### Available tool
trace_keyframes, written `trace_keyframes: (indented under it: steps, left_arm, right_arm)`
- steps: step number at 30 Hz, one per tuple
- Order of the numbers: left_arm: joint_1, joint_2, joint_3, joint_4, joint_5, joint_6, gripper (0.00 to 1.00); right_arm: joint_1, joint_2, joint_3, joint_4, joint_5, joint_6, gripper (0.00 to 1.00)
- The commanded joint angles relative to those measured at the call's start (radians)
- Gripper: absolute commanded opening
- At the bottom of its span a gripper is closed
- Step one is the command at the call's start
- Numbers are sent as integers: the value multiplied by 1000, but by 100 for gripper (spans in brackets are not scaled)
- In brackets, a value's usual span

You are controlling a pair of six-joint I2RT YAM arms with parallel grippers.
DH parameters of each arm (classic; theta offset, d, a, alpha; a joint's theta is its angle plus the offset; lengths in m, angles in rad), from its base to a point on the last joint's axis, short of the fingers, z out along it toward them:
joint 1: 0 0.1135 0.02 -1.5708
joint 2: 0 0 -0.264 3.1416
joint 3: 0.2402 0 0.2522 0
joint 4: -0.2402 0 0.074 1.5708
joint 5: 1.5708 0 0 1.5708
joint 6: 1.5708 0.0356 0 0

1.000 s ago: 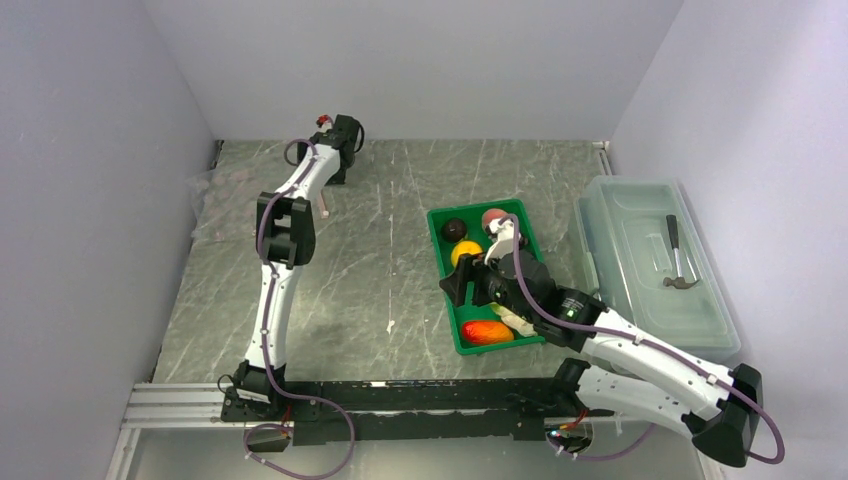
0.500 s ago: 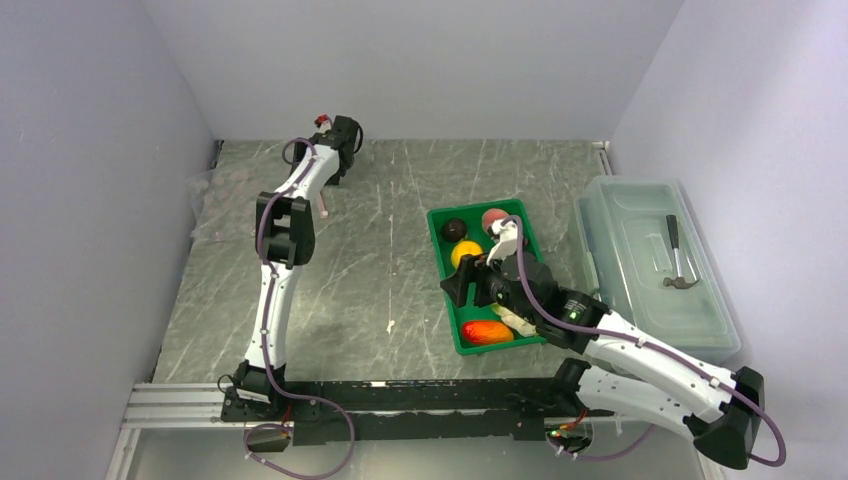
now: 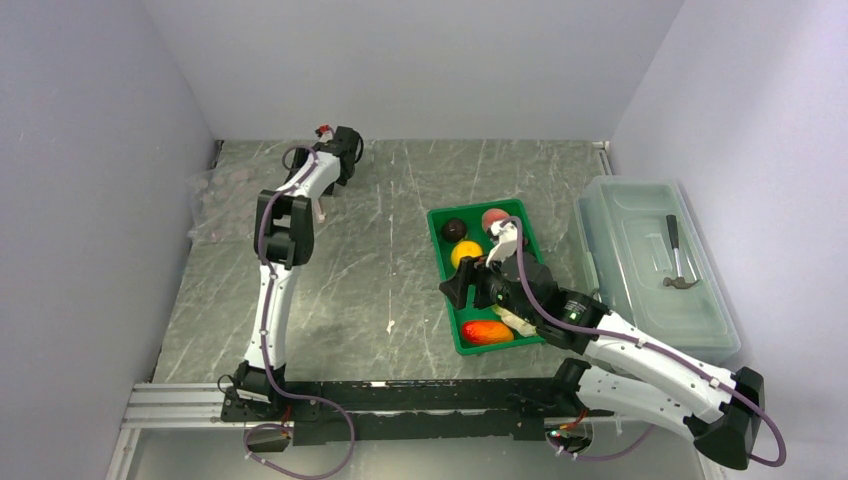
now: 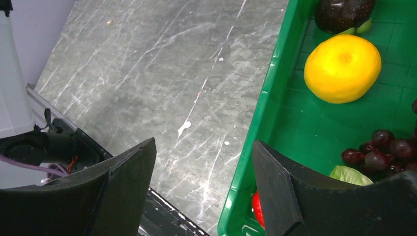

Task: Place the food in the zip-top bag and seal the zipper
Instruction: Pick up the zipper food storage bag at the corner of the board.

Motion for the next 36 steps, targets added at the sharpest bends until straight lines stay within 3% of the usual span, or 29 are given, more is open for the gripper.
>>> trace_keyframes:
  steps: [1,13,19,24,29,36]
  left_arm:
    - [7,-106,-47,43,-76,31,72]
    - [7,-176,-133,85,-137,77,59]
    - [7,-207,-158,70,-140,63,45]
    - [7,-238,-186,50,-131,50,28]
    - [7,-291,-223,40,-119,36,2]
    - [-2,-402,-284,21,-83,4,0]
  right_arm:
    - [-2,-9,-2,38,-21,15,75]
    - [-2,-38,-9,33,-42,28,76]
    - [-2,-50,-14,35,-45,35,76]
    - [-2,-43,-7,26,-54,46,76]
    - [-2,-46,-1,22,-57,53,76]
    - [-2,-28,14,16,-66,65,76]
